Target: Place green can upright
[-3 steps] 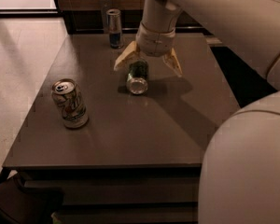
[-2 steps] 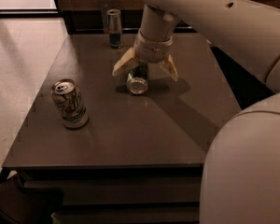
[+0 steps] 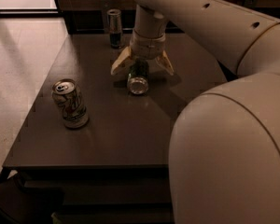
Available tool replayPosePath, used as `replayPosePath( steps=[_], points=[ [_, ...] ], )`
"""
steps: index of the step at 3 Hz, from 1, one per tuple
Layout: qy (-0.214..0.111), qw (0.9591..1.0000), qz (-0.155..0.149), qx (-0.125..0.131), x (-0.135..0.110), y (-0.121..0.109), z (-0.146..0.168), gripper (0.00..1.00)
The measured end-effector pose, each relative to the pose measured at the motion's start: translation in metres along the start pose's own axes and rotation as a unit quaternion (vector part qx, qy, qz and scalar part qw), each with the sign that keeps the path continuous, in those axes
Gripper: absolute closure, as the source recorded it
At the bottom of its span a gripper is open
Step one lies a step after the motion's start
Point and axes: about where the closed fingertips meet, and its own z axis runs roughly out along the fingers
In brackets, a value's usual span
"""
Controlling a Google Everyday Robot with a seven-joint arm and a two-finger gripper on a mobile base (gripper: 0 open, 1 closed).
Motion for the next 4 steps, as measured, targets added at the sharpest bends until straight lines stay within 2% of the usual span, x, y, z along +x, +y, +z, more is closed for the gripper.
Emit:
replayPosePath(
  steps=[1,4],
  points=[
    [-0.001,1.0000,-0.003,0.003,-0.0058,0.0010,-0.0048,0.14],
    [-0.003,1.0000,-0.005,0.002,-0.0089,0.0042,0.0015,0.83]
  ],
)
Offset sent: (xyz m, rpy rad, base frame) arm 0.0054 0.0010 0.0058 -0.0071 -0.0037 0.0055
